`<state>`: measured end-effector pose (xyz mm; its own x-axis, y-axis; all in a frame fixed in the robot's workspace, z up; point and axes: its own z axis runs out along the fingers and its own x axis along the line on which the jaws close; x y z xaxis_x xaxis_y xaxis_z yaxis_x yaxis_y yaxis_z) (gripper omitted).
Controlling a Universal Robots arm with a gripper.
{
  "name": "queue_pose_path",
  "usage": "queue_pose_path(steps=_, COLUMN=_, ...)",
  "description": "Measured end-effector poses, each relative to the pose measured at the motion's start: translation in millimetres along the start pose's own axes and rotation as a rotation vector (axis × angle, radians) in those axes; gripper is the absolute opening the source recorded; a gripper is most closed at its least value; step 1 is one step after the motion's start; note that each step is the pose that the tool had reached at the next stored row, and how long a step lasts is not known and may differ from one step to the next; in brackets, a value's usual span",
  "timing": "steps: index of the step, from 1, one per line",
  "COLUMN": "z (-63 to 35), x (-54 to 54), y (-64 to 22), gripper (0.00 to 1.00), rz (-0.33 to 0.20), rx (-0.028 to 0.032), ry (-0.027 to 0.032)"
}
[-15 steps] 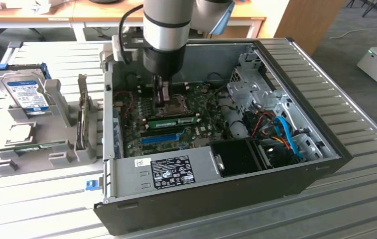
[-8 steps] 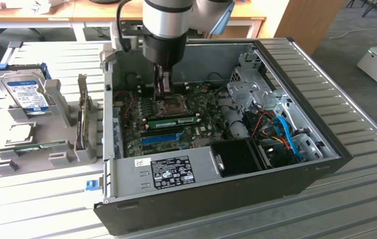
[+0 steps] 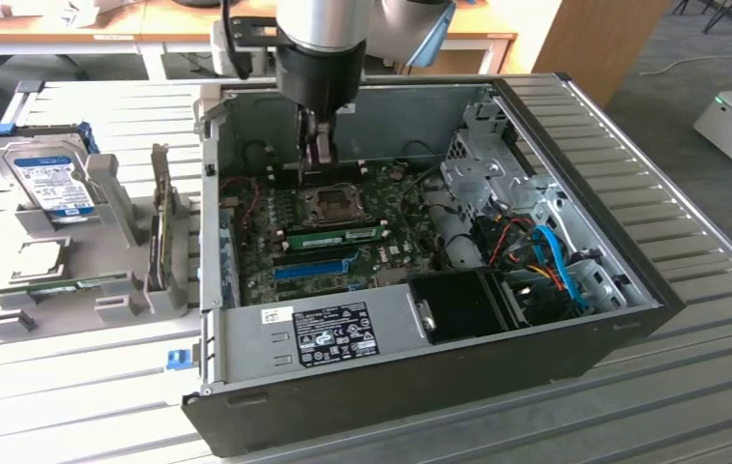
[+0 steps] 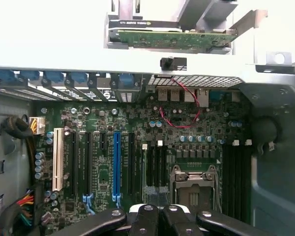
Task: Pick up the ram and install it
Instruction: 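Press down the ram until it locks into place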
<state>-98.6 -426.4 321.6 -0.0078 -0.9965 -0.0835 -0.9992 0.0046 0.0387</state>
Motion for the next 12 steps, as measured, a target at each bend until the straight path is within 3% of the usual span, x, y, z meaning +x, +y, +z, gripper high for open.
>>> queue_pose_path(steps=12, z=-17.0, x=-1.4, y=0.7, gripper=0.11, rz=0.000, rx=0.0000, ry=0.0003)
